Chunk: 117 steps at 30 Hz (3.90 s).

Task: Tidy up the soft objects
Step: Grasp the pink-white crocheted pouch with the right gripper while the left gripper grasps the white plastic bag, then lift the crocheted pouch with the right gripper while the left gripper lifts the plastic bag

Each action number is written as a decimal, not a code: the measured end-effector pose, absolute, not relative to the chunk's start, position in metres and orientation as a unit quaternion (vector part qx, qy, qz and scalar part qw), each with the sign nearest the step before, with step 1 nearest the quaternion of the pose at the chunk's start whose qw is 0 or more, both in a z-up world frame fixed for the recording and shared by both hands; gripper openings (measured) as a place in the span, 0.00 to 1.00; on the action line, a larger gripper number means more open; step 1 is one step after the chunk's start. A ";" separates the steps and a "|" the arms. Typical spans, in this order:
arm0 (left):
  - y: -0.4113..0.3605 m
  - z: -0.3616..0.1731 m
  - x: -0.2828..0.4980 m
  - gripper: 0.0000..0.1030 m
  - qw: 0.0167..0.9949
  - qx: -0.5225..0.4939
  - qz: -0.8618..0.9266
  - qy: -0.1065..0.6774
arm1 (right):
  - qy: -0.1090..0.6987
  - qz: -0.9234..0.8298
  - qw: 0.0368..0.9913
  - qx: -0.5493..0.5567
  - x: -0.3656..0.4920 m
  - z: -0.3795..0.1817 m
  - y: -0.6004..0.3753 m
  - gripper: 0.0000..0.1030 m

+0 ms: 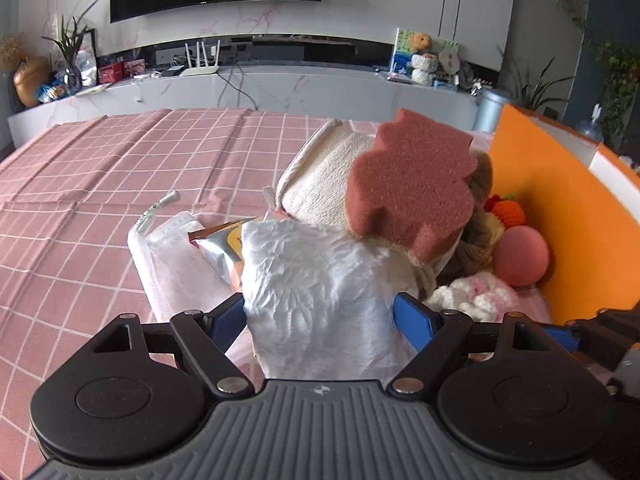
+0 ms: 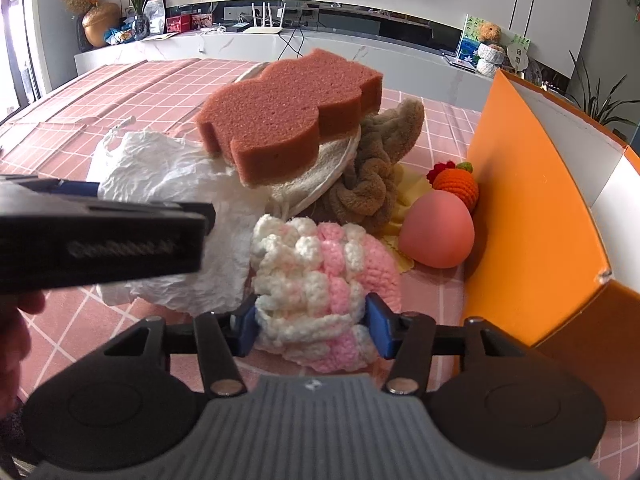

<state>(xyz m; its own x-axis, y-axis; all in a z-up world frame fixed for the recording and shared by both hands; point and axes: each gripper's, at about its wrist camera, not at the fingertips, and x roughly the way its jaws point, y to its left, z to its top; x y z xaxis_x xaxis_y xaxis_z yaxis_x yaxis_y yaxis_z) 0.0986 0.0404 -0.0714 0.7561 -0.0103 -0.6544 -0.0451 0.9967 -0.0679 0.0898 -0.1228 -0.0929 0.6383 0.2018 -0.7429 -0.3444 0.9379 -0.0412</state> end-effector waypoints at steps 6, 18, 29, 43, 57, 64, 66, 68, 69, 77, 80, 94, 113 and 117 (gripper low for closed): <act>0.034 -0.073 0.093 0.62 0.938 -0.019 0.016 0.347 | 0.385 0.162 0.905 -0.085 0.080 -0.086 -0.126 0.38; 0.039 -0.049 0.050 0.38 0.934 -0.040 -0.027 0.355 | 0.383 0.169 0.901 -0.110 0.035 -0.067 -0.140 0.17; 0.038 -0.066 0.043 0.82 0.904 -0.059 -0.023 0.423 | 0.384 0.152 0.908 -0.073 0.017 -0.061 -0.162 0.70; 0.034 -0.076 0.052 0.33 0.906 -0.038 -0.029 0.420 | 0.453 0.126 0.881 0.050 0.058 -0.091 -0.182 0.52; 0.039 -0.005 0.033 0.28 0.951 -0.030 -0.039 0.305 | 0.368 0.153 0.917 0.003 0.031 -0.036 -0.171 0.34; 0.040 0.014 0.034 0.28 0.963 -0.017 -0.020 0.269 | 0.351 0.156 0.923 0.005 0.022 -0.023 -0.173 0.34; 0.043 0.012 0.039 0.28 0.963 -0.010 -0.006 0.270 | 0.350 0.160 0.923 0.004 0.020 -0.023 -0.175 0.34; 0.047 0.004 0.043 0.28 0.957 0.000 0.004 0.289 | 0.356 0.164 0.920 0.002 0.019 -0.026 -0.174 0.34; 0.049 -0.001 0.045 0.28 0.953 -0.012 0.002 0.301 | 0.360 0.165 0.918 0.002 0.018 -0.028 -0.173 0.34; 0.046 -0.016 0.027 0.28 0.921 -0.009 -0.027 0.389 | 0.384 0.161 0.909 -0.006 0.011 -0.036 -0.176 0.34; 0.047 -0.028 0.021 0.28 0.905 -0.021 -0.035 0.424 | 0.391 0.158 0.907 -0.005 0.009 -0.038 -0.178 0.34; 0.021 0.017 0.011 0.28 0.930 -0.022 -0.079 0.358 | 0.355 0.150 0.923 -0.013 -0.001 -0.007 -0.200 0.34; -0.094 0.066 0.110 0.28 0.915 0.006 -0.240 0.323 | 0.384 0.125 0.911 -0.083 0.088 0.067 -0.326 0.34; -0.128 0.062 0.130 0.28 0.908 0.054 -0.257 0.328 | 0.421 0.130 0.893 -0.092 0.117 0.056 -0.343 0.34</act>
<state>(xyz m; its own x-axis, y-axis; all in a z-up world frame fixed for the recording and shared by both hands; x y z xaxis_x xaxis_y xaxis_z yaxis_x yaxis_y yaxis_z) 0.1301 -0.1285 0.0620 0.6531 -0.4309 -0.6227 0.5014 0.8623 -0.0709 0.1168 -0.3429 0.0563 0.6114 0.1551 -0.7760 -0.3103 0.9490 -0.0549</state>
